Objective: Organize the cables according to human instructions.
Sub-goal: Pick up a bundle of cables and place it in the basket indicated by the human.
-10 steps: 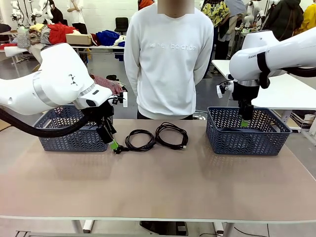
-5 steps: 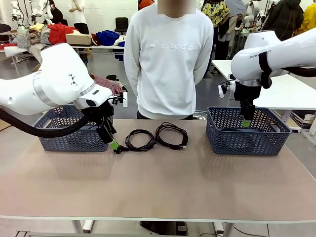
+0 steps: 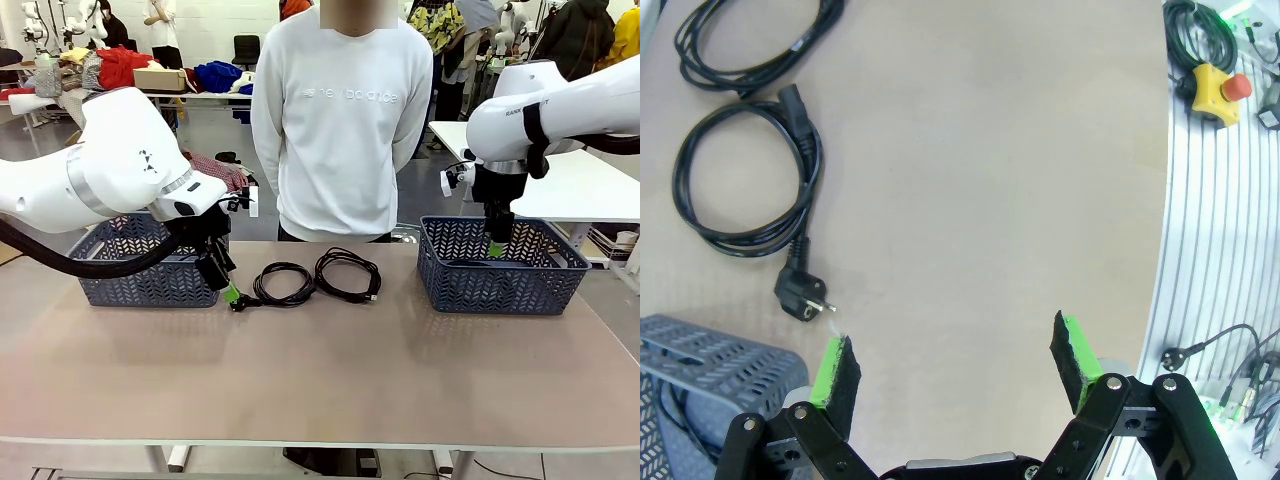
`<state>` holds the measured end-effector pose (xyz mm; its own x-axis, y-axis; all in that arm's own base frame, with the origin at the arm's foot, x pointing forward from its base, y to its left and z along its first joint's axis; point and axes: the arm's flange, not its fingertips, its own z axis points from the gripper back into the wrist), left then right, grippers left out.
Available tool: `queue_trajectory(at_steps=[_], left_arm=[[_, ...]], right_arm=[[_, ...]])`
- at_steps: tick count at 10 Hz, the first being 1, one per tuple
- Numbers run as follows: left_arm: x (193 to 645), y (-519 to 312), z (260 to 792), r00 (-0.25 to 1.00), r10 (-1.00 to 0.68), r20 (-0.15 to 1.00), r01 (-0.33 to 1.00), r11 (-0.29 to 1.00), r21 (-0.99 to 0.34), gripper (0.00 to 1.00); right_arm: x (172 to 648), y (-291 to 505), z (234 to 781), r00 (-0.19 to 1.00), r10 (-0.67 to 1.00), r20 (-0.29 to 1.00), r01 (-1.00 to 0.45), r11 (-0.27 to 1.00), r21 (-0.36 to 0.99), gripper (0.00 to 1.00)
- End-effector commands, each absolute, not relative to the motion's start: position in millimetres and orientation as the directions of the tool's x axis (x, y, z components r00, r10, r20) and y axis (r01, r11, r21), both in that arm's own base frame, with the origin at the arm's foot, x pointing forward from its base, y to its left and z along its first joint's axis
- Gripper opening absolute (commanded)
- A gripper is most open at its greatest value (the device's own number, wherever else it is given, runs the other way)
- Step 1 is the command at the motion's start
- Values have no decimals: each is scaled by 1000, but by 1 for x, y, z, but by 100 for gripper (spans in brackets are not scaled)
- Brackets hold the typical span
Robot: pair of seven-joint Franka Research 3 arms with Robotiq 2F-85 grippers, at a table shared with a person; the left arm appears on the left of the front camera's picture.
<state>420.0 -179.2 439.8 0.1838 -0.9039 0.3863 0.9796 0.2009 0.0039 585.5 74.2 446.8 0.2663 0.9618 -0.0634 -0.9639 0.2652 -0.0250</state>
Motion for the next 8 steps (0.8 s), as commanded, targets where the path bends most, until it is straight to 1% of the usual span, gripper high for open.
queue_trajectory(at_steps=[1,4,8], left_arm=[[420,-178,440,187,-904,385,979,205,6,100],[420,-178,440,187,-904,385,979,205,6,100],[420,-178,440,187,-904,385,979,205,6,100]], right_arm=[[563,82,461,342,940,-12,-940,342,-15,100],[520,97,471,404,912,70,-914,405,10,100],[459,123,460,420,878,229,-904,426,25,100]])
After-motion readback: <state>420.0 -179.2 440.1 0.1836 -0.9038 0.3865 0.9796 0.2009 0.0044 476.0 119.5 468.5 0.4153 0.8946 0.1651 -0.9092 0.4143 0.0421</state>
